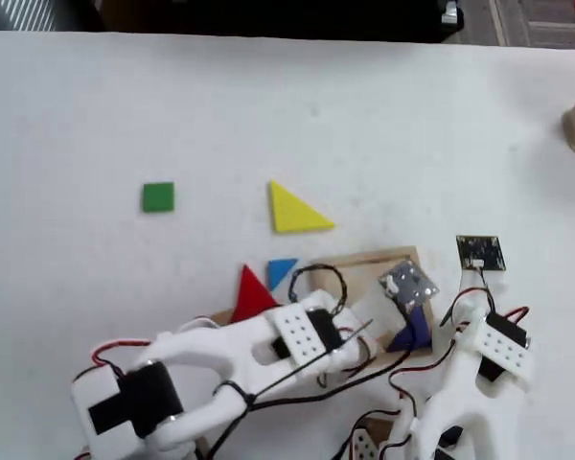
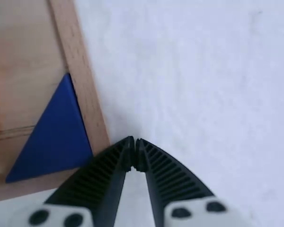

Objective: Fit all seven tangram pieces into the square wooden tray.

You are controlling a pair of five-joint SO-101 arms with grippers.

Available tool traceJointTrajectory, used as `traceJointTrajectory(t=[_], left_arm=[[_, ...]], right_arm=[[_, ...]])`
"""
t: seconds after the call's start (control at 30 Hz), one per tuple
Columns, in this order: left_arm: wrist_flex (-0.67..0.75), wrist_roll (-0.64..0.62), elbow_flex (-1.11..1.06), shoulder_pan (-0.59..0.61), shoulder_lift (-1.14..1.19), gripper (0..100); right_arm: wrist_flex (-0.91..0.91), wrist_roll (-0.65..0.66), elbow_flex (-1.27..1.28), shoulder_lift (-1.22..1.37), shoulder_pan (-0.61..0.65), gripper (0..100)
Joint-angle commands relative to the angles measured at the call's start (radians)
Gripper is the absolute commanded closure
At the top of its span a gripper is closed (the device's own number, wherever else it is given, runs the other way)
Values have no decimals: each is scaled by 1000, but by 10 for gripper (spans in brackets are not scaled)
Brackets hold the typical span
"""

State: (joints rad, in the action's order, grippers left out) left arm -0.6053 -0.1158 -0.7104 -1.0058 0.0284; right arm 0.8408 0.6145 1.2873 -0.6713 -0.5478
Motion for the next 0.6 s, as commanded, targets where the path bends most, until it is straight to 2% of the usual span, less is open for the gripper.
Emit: traceJointTrajectory(t=[0.0,0.3,0.43,0.57], left_arm=[[95,-51,40,-41,-16,977],[158,-81,18,82,-19,977],[163,-81,21,81,-19,977],[278,-83,6,51,-12,977]], right_arm=[[-13,14,-3,-25,5,981],[-13,9,-2,-25,10,981],[-12,8,-2,-25,10,981],[-12,8,-2,-25,12,981]])
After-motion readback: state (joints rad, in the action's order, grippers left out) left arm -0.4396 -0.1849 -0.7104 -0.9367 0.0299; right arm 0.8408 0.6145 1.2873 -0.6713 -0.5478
